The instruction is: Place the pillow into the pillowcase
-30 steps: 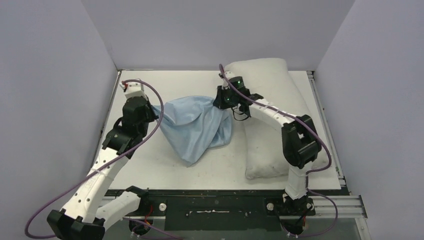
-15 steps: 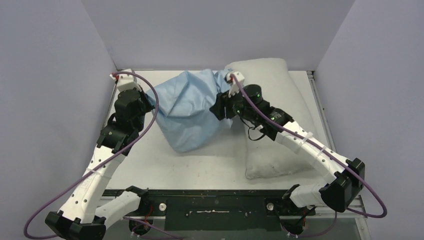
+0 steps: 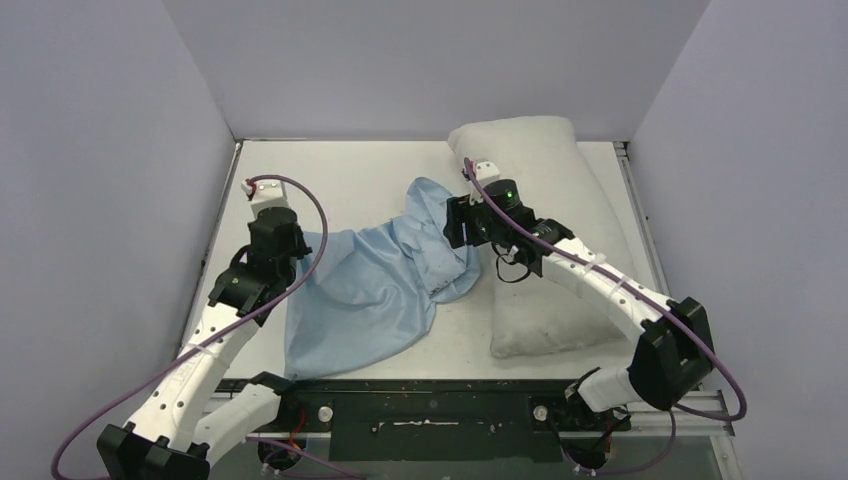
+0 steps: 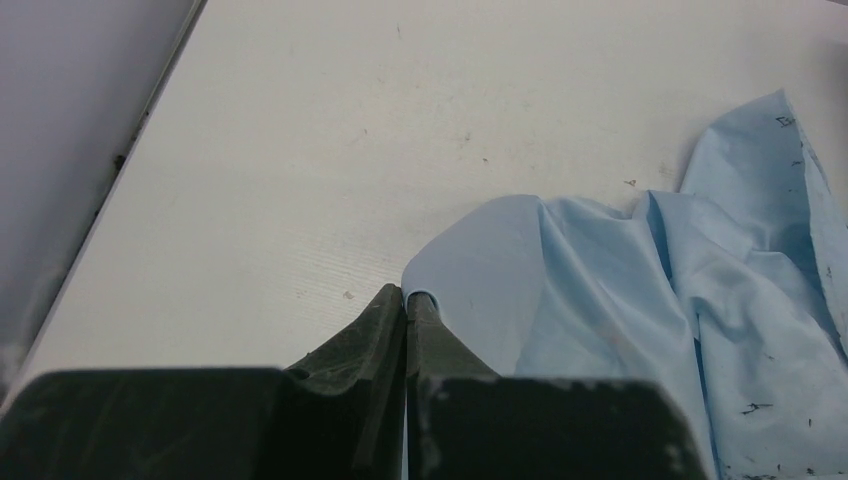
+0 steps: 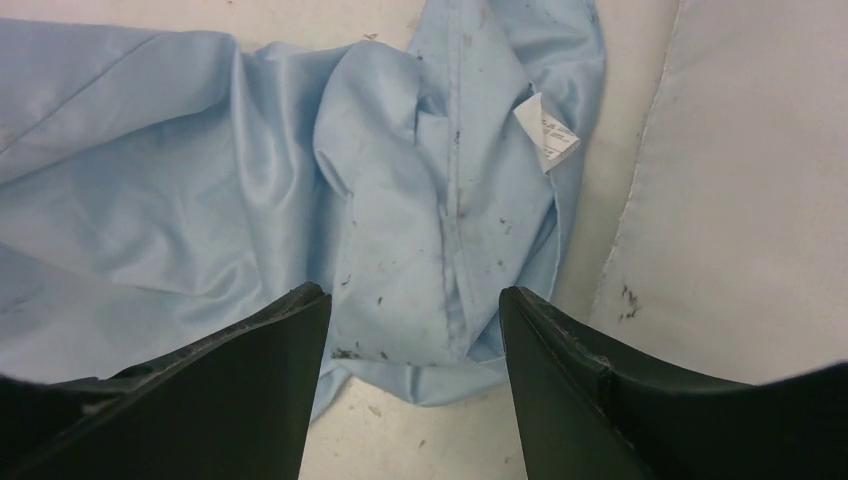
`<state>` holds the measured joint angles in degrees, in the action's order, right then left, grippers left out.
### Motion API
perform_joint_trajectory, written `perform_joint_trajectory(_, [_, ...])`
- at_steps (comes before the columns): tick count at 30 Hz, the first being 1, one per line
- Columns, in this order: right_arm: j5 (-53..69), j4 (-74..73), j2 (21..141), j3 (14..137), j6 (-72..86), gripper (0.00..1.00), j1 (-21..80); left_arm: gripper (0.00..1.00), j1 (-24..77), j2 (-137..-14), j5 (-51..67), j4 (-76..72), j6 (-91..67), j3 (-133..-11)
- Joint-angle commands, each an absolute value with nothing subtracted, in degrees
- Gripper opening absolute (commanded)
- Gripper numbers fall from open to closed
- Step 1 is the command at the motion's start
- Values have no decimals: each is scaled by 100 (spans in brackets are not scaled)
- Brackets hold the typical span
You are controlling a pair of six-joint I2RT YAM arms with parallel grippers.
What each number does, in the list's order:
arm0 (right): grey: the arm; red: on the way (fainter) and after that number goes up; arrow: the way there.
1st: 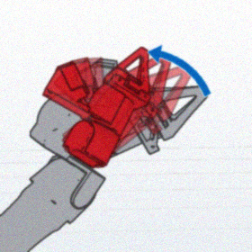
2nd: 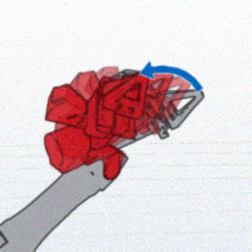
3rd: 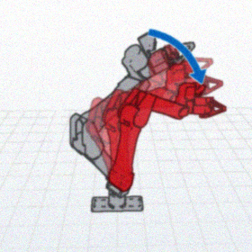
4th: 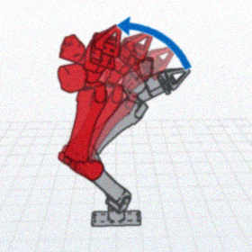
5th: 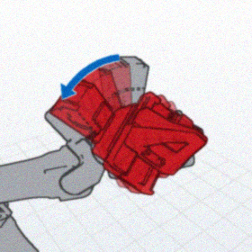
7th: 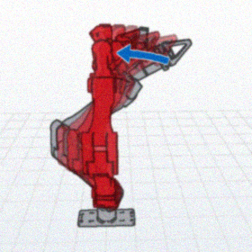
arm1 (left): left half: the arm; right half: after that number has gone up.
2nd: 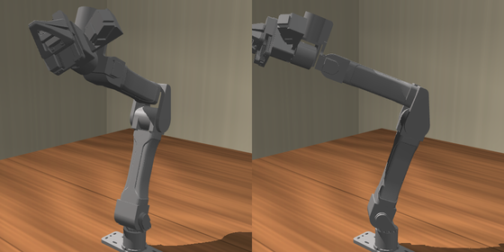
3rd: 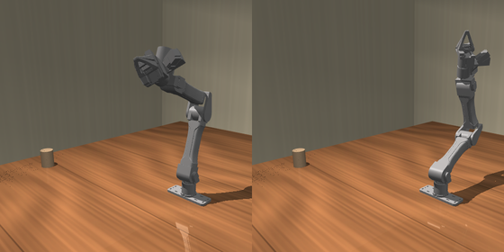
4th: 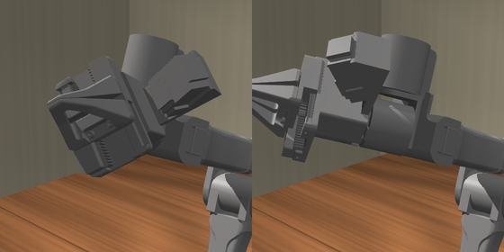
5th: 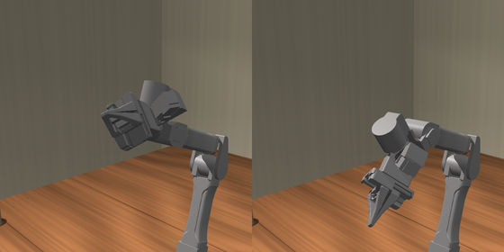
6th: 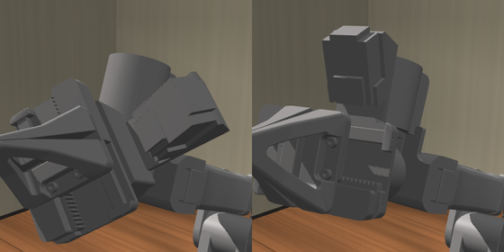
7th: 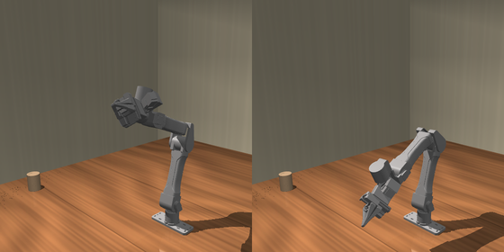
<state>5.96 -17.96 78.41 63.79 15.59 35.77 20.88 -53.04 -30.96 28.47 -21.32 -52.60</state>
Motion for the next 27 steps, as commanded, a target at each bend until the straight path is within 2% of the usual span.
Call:
perform_joint_trajectory(1, [440, -1298, 8602, 6665, 1482, 61, 3438, 0, 2048, -5143, -3251, 2576, -2028, -5312])
perform_joint_trajectory(14, [43, -754, 10894, 8366, 1014, 55, 3622, 0, 2043, -5028, -3101, 2415, -1986, -5073])
perform_joint_trajectory(23, [-1764, -1328, 11844, 9249, 750, 51, 3893, 0, 2030, -5018, -2939, 2349, -2008, -4996])
perform_joint_trajectory(25, [-1796, -1275, 11877, 9247, 716, 40, 3894, 0, 2030, -5011, -2927, 2341, -2008, -5001])
perform_joint_trajectory(27, [-1788, -1335, 11840, 9305, 693, 16, 3889, 0, 2022, -5012, -2951, 2338, -1991, -4994])
